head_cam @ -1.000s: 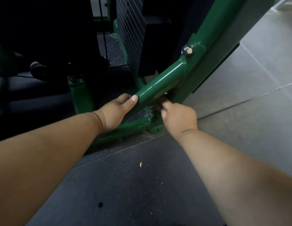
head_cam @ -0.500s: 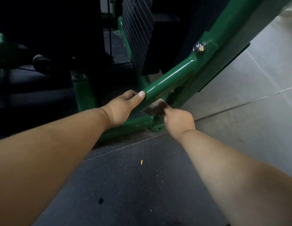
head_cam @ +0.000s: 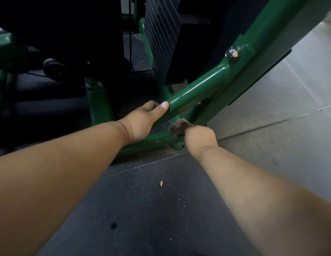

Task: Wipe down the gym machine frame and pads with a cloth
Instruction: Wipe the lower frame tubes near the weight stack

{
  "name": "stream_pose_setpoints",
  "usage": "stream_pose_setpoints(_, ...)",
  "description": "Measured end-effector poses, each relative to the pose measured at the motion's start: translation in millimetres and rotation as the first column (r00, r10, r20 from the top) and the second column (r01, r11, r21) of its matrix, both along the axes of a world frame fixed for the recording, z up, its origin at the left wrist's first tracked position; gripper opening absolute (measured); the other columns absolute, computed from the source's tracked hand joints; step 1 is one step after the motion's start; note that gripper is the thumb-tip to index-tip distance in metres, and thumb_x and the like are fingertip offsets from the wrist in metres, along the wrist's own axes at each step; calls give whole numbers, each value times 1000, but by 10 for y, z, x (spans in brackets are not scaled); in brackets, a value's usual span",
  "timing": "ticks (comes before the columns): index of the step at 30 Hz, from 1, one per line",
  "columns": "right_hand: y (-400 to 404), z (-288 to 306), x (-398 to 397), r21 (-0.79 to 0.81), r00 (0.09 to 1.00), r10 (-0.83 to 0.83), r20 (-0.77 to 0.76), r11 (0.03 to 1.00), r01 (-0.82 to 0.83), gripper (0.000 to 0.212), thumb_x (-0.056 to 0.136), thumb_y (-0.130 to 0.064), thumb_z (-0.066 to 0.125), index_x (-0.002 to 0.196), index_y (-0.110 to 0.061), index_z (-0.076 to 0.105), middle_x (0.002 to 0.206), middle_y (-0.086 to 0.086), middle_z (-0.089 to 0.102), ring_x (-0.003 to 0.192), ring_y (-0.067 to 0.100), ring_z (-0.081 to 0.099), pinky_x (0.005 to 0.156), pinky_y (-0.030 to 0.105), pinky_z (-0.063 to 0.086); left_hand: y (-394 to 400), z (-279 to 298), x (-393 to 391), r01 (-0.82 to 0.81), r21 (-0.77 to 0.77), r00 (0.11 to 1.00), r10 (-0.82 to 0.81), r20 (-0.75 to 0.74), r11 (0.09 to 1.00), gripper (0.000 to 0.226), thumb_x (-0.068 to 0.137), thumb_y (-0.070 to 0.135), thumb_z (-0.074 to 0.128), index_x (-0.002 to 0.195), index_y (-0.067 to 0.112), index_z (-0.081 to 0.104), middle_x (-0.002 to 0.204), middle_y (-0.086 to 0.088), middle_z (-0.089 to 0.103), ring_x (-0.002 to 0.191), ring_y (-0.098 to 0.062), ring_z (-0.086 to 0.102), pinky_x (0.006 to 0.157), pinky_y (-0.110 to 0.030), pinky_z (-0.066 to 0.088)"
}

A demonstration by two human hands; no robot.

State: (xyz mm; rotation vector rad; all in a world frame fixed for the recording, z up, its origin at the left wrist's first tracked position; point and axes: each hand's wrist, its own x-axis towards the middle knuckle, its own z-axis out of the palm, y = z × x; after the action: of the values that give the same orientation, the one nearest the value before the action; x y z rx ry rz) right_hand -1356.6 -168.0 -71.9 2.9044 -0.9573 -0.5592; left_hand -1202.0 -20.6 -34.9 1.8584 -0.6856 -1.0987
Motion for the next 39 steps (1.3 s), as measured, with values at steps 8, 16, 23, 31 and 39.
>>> stream_pose_setpoints(8, -418, -976, 329, 204, 980, 18, -200, 979, 23, 53, 105, -26, 48, 157, -28, 37, 158, -1, 42, 139, 29, 50, 107, 52, 51, -3, -16, -6, 7, -11, 1000, -7, 22, 1000, 57, 101, 71, 40, 130, 25, 57, 129, 3, 62, 117, -22, 58, 98, -38, 43)
stream_pose_setpoints(16, 171, -1102, 540, 70, 992, -71, -101, 994, 78, 66, 108, -4, 32, 167, -7, 2, 175, 9, 9, 158, 29, 25, 115, 46, 40, -8, -91, 22, 4, -61, 999, -6, -40, 998, 65, 80, 84, 44, 118, 33, 58, 132, 0, 65, 113, -17, 54, 88, -30, 42)
stream_pose_setpoints(23, 103, -1065, 575, 178, 958, 153, -242, 978, -111, 51, 108, -11, 41, 159, -9, 41, 171, 13, 24, 154, 32, 29, 122, 43, 33, -1, -129, 39, 2, -82, 1000, -2, 2, 997, 90, 70, 94, 45, 122, 23, 64, 129, -16, 68, 117, -36, 65, 106, -50, 50)
stream_pose_setpoints(31, 305, -1038, 577, 225, 992, -62, -112, 971, 86, 54, 108, -29, 38, 162, -20, 36, 162, 13, 41, 149, 37, 37, 123, 59, 26, 4, -190, 55, 8, -104, 1000, -8, 0, 995, 79, 75, 91, 48, 115, 25, 66, 121, -19, 68, 105, -36, 66, 104, -57, 49)
stream_pose_setpoints(39, 703, -1089, 815, 509, 991, -132, 12, 854, 107, 23, 100, -11, 56, 120, -9, 68, 124, 15, 65, 119, 32, 62, 103, 38, 49, 32, -275, 94, 10, -165, 1000, -10, 0, 986, 55, 89, 81, 51, 105, 31, 66, 90, 9, 65, 87, -13, 59, 85, -36, 49)
